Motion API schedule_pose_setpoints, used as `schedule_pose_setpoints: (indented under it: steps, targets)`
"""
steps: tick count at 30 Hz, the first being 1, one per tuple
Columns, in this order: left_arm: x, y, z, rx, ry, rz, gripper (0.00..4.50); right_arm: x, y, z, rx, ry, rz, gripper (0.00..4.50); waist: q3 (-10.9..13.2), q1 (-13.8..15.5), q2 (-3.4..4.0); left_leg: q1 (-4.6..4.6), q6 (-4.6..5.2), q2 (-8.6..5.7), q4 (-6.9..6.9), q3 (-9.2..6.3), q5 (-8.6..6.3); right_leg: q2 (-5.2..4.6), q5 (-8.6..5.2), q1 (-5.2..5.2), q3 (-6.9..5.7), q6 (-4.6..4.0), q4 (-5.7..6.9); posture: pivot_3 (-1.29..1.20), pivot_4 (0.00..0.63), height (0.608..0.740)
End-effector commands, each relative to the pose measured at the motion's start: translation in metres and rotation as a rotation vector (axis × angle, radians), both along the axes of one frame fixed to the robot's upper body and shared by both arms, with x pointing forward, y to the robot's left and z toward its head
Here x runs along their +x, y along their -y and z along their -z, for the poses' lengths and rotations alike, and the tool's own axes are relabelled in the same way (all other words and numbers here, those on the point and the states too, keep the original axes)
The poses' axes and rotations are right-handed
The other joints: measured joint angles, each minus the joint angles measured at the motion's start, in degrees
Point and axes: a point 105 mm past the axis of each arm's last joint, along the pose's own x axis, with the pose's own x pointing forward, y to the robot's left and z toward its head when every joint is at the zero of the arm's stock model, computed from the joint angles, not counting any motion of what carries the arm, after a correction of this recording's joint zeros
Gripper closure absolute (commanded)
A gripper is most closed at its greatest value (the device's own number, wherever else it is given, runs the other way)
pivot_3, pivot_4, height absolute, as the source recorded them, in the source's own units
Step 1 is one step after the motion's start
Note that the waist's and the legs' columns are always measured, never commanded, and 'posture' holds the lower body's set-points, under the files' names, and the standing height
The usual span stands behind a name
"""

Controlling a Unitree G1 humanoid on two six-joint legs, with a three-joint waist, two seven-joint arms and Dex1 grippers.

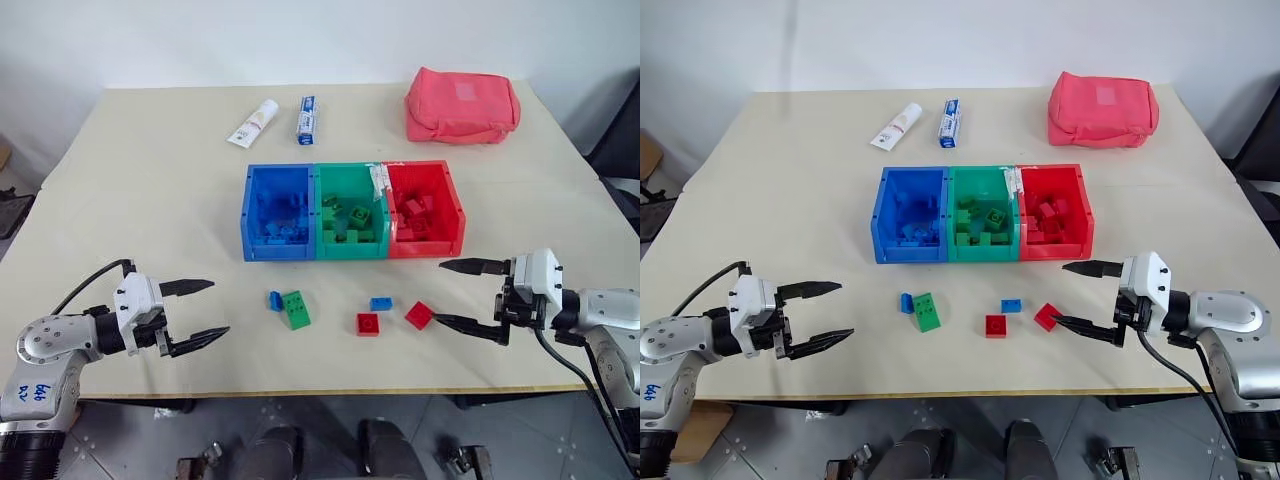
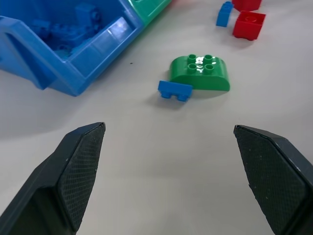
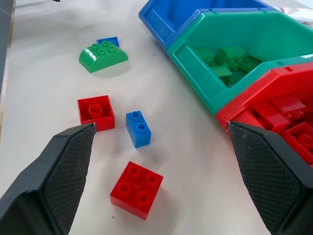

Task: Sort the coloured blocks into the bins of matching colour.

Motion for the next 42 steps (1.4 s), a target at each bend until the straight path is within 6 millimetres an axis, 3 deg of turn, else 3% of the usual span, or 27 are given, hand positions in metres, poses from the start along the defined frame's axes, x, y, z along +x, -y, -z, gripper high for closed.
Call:
schedule_pose_setpoints:
  steps: [1, 4, 11, 14, 21, 27, 34, 37, 42]
  targets:
    - [0.001, 0.010, -0.009, -0.020, 0.026, 0.016, 0.03, -0.006, 0.005, -0.008, 0.005, 0.034, 0.015, 0.00, 0.0, 0.2, 0.00, 0.00, 0.00, 0.00, 0.00, 0.00, 0.00, 0.00, 0.00, 0.00, 0.00, 0.00, 0.00, 0.00, 0.150, 0.740]
    - [-0.003, 0.031, -0.011, -0.064, 0.003, 0.080, 0.03, -0.010, 0.025, -0.009, -0.026, 0.032, 0.087, 0.00, 0.0, 0.7, 0.00, -0.01, 0.01, -0.04, 0.02, -0.01, -0.01, -0.01, 0.00, 0.03, 0.01, 0.00, 0.00, 0.00, 0.150, 0.740]
    - [-0.017, 0.105, -0.016, -0.082, 0.045, 0.339, 0.03, -0.028, 0.087, 0.006, -0.165, -0.049, 0.273, 0.00, 0.0, 1.7, -0.01, 0.02, 0.05, -0.04, 0.10, -0.03, -0.04, 0.04, 0.00, 0.16, 0.00, 0.00, -0.08, 0.00, 0.150, 0.740]
    - [-0.023, 0.125, -0.015, -0.057, 0.069, 0.456, 0.03, -0.034, 0.098, 0.016, -0.197, -0.099, 0.307, 0.00, 0.0, 1.6, -0.01, 0.05, 0.05, -0.05, 0.09, 0.00, -0.03, 0.09, 0.00, 0.18, -0.03, 0.01, -0.08, 0.00, 0.150, 0.740]
    - [-0.019, 0.123, -0.017, -0.046, 0.051, 0.484, 0.03, -0.025, 0.060, 0.016, -0.148, -0.112, 0.229, 0.00, 0.0, 0.1, 0.03, 0.15, -0.02, 0.14, 0.05, 0.17, -0.04, 0.15, 0.03, 0.15, 0.02, -0.04, -0.04, 0.00, 0.150, 0.740]
    - [-0.015, 0.109, -0.016, -0.043, 0.037, 0.441, 0.03, -0.006, 0.011, 0.039, -0.093, -0.280, 0.256, 0.00, 0.0, 0.3, 0.02, 0.09, -0.03, 0.14, 0.10, 0.04, -0.05, 0.11, 0.03, 0.15, 0.02, -0.05, -0.08, 0.00, 0.150, 0.740]
    - [-0.014, 0.096, -0.015, -0.027, 0.049, 0.384, 0.03, 0.003, -0.004, 0.067, -0.130, -0.325, 0.312, 0.00, 0.0, 1.4, -0.01, 0.04, -0.03, 0.06, 0.10, -0.05, -0.06, 0.09, 0.03, 0.14, 0.00, -0.05, -0.12, 0.00, 0.150, 0.740]
    - [-0.016, 0.090, -0.016, -0.028, 0.059, 0.351, 0.00, 0.005, -0.007, 0.071, -0.123, -0.324, 0.307, 0.69, -0.1, 0.9, -0.14, 0.09, -0.05, 0.12, 0.10, -0.02, -0.06, 0.11, 0.04, 0.16, 0.00, -0.07, -0.11, 0.00, 0.150, 0.740]
    - [-0.015, 0.088, -0.018, -0.043, 0.063, 0.329, 0.00, 0.009, -0.007, 0.067, -0.114, -0.286, 0.302, 2.39, -0.1, 0.9, -0.16, 0.10, -0.07, 0.14, 0.10, -0.03, -0.06, 0.13, 0.05, 0.17, 0.00, -0.09, -0.10, 0.00, 0.150, 0.740]
